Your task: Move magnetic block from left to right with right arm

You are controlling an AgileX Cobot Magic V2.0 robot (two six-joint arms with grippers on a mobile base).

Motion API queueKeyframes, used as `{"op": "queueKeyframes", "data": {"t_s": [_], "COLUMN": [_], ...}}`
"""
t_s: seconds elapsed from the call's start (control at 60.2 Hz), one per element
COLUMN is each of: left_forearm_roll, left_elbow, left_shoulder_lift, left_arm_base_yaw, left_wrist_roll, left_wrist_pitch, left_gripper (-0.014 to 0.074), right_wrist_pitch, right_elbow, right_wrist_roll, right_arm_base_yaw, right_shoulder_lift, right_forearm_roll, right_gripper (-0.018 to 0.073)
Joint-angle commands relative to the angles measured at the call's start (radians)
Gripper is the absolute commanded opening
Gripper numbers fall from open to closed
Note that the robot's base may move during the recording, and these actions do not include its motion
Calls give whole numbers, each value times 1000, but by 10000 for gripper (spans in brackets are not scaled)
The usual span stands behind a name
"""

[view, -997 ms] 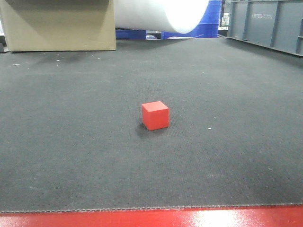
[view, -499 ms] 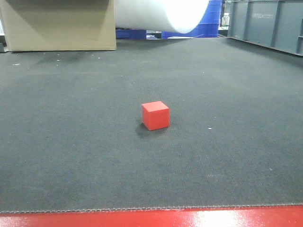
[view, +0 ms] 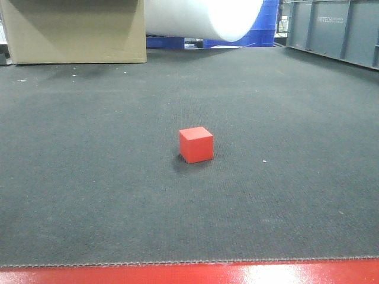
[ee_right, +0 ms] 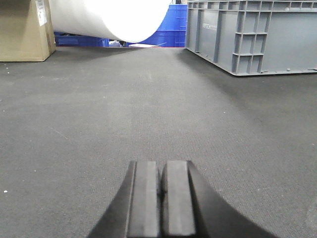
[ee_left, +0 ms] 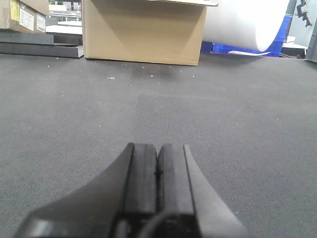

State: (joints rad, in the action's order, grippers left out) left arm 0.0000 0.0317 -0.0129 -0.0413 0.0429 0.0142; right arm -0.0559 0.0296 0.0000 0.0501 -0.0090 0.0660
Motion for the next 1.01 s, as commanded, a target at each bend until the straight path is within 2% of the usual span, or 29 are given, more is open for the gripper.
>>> {"op": "queueKeyframes", "data": {"t_s": [0.0, 0.997], "left_forearm_roll": [0, 0], "left_elbow": [10, 10], "left_shoulder_lift": [-13, -13], "left_arm_base_yaw": [-4, -4], "left_wrist_roll": [4, 4], "left_wrist_pitch": [-90, -90], "left_gripper": [-116, -116], "right_wrist_pitch": [98, 98], "right_elbow": [-5, -5], "right_wrist_roll": [-11, -11], "right_arm_base_yaw": [6, 6], "right_shoulder_lift": [-20, -20], "right_forearm_roll": [7, 7], "right_gripper": [57, 57]}}
